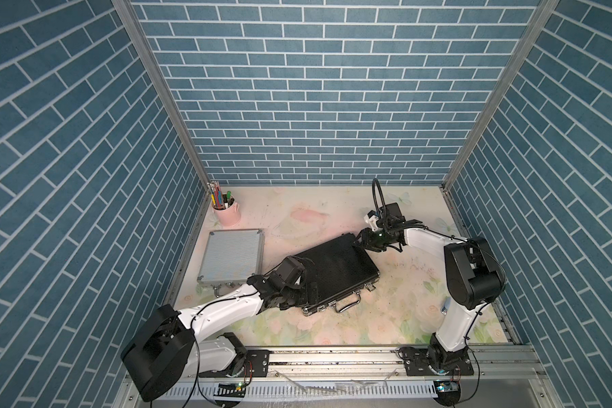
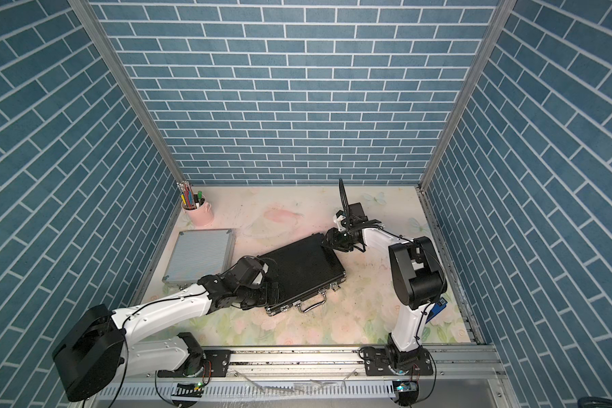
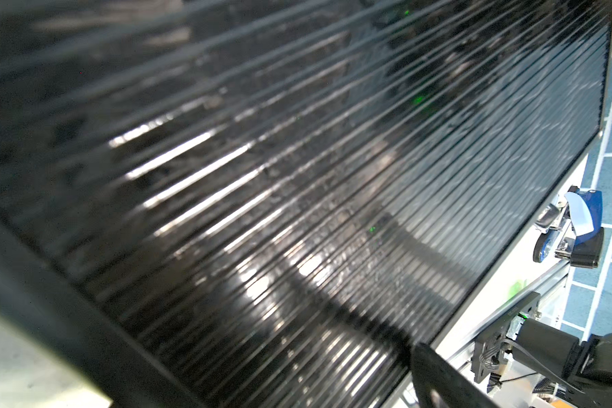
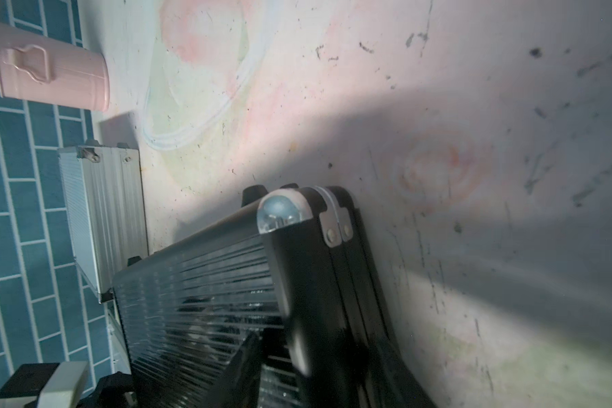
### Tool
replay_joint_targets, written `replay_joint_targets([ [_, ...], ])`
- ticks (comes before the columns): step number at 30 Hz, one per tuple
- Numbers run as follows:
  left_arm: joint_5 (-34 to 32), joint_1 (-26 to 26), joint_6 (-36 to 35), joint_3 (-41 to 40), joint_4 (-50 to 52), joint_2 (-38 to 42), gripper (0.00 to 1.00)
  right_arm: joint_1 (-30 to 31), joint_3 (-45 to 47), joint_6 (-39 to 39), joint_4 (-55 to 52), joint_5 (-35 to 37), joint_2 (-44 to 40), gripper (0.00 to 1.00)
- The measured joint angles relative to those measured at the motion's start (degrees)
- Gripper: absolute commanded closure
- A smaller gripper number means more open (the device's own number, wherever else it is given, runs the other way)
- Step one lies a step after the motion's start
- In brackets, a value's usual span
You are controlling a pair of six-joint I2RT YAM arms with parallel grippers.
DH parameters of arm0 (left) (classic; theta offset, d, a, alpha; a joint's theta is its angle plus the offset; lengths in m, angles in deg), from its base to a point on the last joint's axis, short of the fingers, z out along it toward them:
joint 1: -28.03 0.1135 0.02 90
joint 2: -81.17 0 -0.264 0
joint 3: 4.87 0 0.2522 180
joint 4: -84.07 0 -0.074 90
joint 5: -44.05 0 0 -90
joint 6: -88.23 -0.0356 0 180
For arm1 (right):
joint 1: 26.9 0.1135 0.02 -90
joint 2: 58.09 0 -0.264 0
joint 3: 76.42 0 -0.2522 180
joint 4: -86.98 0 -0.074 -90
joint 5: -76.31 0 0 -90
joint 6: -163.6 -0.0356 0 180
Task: Close the poker set cases
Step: Adjust the poker set case at the center of the board, then fasten the fastener on the poker set case.
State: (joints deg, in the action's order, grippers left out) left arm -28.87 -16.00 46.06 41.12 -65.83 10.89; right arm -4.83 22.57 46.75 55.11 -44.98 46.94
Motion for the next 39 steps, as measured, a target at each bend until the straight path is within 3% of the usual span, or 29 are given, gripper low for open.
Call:
replay_joint_targets([
  [8, -2.38, -0.87, -0.04, 0.0, 0.28, 1.18, 0.02, 0.98, -0.39, 1.25, -9.22, 3.45, -3.3, 0.44],
  [14, -3.39, -0.83, -0.81, -0.26, 0.59, 2.16, 0.02, 1.33, 3.41, 0.74, -13.73, 5.35, -10.86, 0.44],
  [26, -8.96, 2.19, -2.8, -0.26, -0.68, 2.67, 0.07, 4.44, 18.91, -12.22, -13.07, 4.46, -31.34, 0.45],
  [39, -9.38, 3.41, -3.41, 0.31, -1.51, 1.53, 0.12, 9.68, 29.46, -26.16, -7.37, 6.84, -40.74, 0.67],
])
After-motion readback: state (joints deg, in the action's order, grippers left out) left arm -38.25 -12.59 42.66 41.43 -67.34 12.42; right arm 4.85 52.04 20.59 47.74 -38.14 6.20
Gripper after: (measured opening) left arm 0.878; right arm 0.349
